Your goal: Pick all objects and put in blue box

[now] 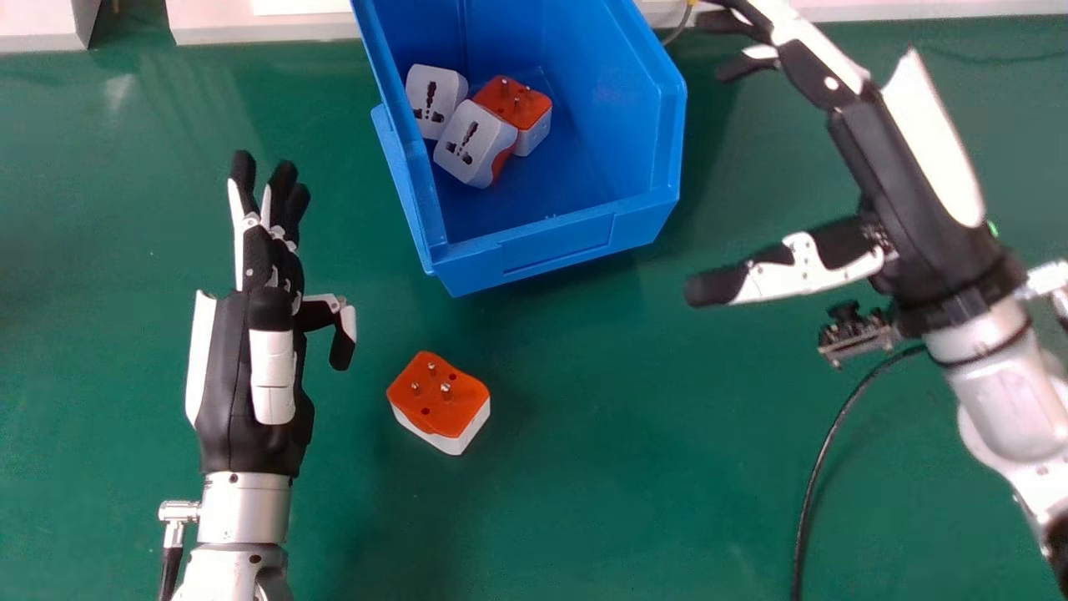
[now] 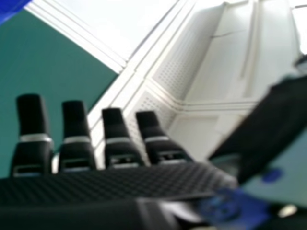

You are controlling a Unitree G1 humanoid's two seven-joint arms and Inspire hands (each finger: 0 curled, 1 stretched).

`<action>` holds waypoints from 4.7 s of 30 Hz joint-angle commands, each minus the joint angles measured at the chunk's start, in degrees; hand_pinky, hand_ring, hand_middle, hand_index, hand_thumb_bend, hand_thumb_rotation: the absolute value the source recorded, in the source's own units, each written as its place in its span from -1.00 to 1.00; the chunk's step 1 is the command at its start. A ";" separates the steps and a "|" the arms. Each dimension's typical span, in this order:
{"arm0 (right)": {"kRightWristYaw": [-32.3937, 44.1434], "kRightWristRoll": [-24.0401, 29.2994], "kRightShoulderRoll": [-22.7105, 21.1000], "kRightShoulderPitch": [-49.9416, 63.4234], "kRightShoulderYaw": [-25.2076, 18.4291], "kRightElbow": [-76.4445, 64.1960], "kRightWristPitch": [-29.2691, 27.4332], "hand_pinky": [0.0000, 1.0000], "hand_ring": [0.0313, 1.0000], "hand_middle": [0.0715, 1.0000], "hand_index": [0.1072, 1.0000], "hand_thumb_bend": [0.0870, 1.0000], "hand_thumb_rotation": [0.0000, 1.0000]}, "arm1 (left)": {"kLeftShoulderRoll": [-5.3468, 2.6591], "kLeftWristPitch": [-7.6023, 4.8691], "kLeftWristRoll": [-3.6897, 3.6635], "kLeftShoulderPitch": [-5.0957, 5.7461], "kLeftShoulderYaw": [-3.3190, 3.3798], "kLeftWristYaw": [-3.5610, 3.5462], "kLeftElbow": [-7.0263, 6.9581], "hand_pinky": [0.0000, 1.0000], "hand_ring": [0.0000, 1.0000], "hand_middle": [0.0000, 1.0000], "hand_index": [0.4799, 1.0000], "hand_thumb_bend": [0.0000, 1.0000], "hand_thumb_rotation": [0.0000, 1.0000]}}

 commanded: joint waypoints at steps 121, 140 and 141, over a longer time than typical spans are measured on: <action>5.83 -10.15 19.99 -7.20 22.33 27.67 15.93 0.77 0.89 0.91 0.87 1.00 -0.22 | 0.81 -1.59 -0.16 1.77 -0.16 1.95 -3.20 -1.00 1.00 1.00 0.83 1.00 1.00; -24.84 -27.03 21.61 -10.57 35.38 27.99 28.56 0.37 0.55 0.66 0.73 1.00 -0.13 | 0.86 -1.64 -0.82 1.78 -0.08 1.02 -2.94 -1.00 1.00 1.00 0.82 1.00 1.00; -24.10 -26.99 22.05 -10.71 35.50 28.03 30.32 0.36 0.55 0.65 0.73 1.00 -0.13 | 0.83 -1.66 -0.75 1.74 -0.08 1.10 -2.90 -1.00 1.00 1.00 0.82 1.00 1.00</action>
